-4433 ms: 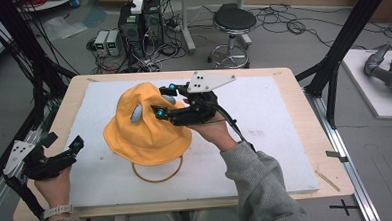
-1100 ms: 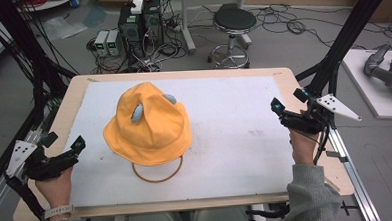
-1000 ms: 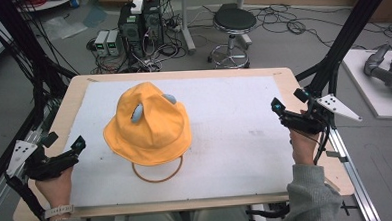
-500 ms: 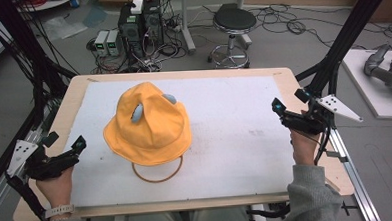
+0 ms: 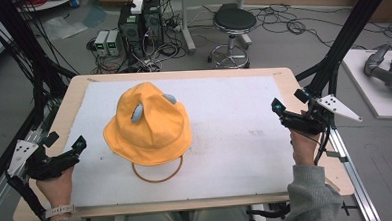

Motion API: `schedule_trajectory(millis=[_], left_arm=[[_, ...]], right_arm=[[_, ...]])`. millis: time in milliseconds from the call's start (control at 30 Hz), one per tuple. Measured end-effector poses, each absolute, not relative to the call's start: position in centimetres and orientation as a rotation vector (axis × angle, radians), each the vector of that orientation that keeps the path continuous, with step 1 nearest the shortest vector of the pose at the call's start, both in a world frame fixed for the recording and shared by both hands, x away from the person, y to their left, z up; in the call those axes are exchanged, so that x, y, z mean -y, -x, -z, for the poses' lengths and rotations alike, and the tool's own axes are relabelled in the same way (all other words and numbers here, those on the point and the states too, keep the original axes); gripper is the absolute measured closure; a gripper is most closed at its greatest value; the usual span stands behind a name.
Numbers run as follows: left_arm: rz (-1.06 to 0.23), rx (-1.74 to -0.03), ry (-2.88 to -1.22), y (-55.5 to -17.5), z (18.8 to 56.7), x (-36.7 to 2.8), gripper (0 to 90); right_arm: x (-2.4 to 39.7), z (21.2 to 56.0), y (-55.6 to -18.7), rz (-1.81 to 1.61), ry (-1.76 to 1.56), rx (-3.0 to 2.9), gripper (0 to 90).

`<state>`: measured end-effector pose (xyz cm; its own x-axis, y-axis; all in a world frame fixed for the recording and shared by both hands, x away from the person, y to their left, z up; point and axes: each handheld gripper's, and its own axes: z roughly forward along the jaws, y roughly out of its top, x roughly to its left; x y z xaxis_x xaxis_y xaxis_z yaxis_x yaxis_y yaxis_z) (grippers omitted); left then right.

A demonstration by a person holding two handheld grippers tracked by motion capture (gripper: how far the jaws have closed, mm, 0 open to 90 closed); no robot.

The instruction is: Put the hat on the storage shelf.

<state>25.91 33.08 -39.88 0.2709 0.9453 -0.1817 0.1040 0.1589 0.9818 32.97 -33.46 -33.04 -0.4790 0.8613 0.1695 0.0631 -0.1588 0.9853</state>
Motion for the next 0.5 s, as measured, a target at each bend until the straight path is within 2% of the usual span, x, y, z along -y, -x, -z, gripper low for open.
schedule_trajectory(millis=[500], left_arm=[[-0.835,-1.127,-1.259,-25.93,39.85,-33.01,1.7]], right_arm=[[33.41,33.08,-33.01,-1.697,-1.071,-1.510,0.7]])
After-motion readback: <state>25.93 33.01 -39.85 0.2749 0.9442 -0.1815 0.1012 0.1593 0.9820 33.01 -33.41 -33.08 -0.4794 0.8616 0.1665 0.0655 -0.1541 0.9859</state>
